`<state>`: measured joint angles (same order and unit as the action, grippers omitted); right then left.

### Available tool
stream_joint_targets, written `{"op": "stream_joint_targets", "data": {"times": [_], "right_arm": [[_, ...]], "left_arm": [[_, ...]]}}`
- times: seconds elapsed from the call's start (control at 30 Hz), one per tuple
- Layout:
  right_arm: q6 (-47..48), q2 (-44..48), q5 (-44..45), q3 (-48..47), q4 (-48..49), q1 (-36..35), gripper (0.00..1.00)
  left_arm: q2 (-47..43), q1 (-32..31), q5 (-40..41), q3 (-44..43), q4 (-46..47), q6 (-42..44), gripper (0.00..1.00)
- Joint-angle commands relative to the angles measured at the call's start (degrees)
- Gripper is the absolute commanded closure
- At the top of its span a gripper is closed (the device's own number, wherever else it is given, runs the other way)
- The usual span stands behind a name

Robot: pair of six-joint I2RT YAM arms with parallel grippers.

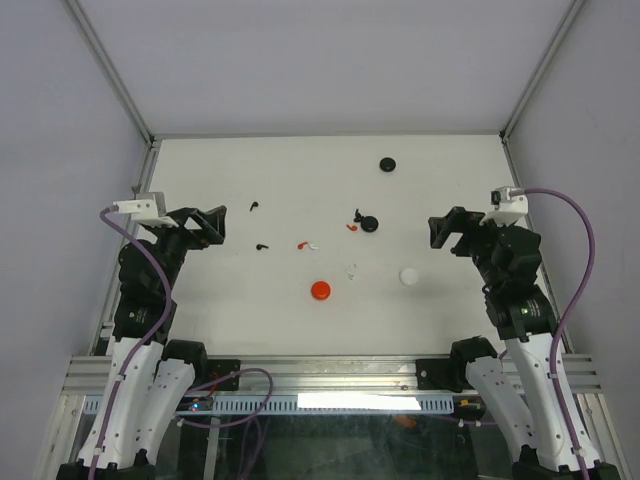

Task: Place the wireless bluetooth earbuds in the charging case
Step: Pick up the charging case at the center of the board.

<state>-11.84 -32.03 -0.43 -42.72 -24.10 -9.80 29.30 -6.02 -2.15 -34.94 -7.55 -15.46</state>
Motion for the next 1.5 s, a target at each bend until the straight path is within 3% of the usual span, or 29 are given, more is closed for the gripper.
{"op": "stream_joint_targets", "data": {"times": [0.0,0.23,0.4,0.63,1.07,1.47], "right_arm": [[0.33,0.29,0.44,-0.53,3.94,-0.48,0.00],[-2.31,-5.66,-5.43,1.54,11.49,-0.50,0.00],[-1.80,-16.87,-7.97,0.25,18.23,-0.48,0.01],[1.52,-41.14,-3.14,-9.54,22.44,-0.61,0.01],[13.55,-71.42,1.24,-28.59,28.75,-0.95,0.05],[18.77,-93.18,-3.27,-52.98,20.95,-1.03,0.08]], "left_arm": [[1.56,-0.06,-1.82,-1.01,1.18,-0.79,0.01],[1.64,-0.12,-0.44,0.21,2.26,-2.72,0.01],[1.17,-0.12,1.84,0.69,2.61,-3.22,0.01],[2.22,-0.08,2.53,0.84,2.66,-4.22,0.01],[5.14,-0.06,2.55,0.53,2.89,-4.22,0.01],[8.84,-0.10,3.03,0.09,2.98,-3.68,0.01]]}}
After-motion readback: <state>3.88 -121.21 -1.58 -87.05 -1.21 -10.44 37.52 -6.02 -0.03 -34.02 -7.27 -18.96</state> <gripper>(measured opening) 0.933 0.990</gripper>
